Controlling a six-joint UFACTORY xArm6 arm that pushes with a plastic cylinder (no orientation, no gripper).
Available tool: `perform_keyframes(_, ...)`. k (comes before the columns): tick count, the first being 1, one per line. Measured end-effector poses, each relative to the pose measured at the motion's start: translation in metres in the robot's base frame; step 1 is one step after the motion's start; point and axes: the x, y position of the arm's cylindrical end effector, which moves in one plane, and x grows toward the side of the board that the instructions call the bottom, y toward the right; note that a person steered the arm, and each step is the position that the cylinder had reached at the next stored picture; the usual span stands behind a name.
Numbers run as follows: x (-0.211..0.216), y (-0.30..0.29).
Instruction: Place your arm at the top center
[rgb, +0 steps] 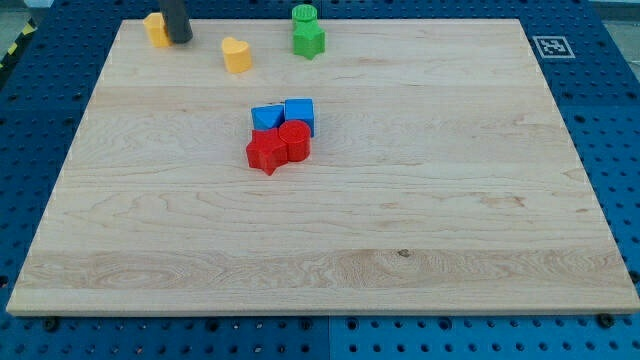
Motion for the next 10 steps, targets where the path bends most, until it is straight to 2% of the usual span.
perform_keyframes(2,0.015,0.003)
perform_keyframes(4,0.085,0.026)
perform_keyframes(5,0.105,0.076)
perform_keyframes(6,0.106,0.146)
perform_keyframes(8,0.05,0.244)
perform_keyframes(9,0.011,0.256)
perform_keyframes(10,-0.027,0.242)
